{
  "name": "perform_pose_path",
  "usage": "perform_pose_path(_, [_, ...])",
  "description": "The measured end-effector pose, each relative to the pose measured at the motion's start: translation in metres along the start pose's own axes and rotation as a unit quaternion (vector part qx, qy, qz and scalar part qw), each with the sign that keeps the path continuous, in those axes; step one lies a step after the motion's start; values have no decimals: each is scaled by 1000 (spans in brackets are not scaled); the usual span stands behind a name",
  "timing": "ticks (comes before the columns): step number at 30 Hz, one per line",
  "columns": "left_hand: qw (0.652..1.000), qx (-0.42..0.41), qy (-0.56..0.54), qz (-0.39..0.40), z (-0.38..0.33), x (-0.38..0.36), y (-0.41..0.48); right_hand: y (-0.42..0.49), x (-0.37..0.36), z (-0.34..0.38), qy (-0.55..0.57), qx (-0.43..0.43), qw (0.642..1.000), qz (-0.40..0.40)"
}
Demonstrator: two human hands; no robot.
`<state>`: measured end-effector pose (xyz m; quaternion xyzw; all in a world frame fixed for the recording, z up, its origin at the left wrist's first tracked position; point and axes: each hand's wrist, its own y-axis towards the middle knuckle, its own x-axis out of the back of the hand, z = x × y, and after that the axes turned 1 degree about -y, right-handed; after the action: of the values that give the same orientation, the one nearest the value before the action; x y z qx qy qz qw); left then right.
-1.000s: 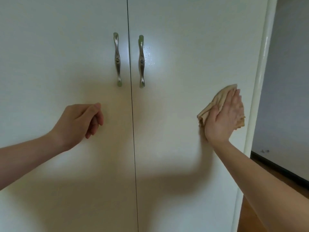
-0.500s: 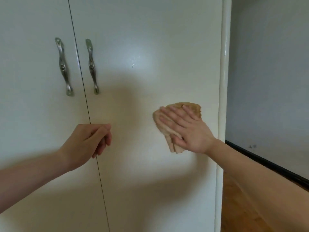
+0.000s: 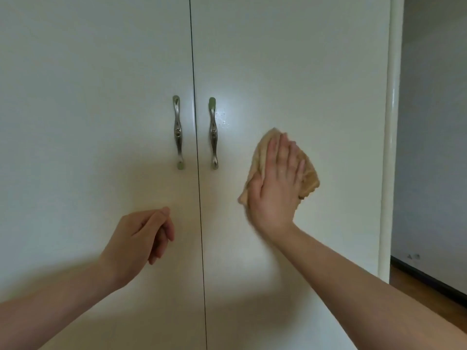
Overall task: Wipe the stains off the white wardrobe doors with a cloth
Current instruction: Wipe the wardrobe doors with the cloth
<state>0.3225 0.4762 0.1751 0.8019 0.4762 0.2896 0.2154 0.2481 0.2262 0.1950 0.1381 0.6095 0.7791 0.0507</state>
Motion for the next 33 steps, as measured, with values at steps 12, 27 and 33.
perform_pose_path(12, [998,-43,25,39,-11,52,-14,76,63,-112,-90,102,987,80])
perform_pose_path(27, [990,-120,-3,-73,-104,53,73,131,60,-83,-61,172,980,77])
perform_pose_path(33, [987,-125,-29,-98,-117,44,78,122,16,30,-26,158,987,30])
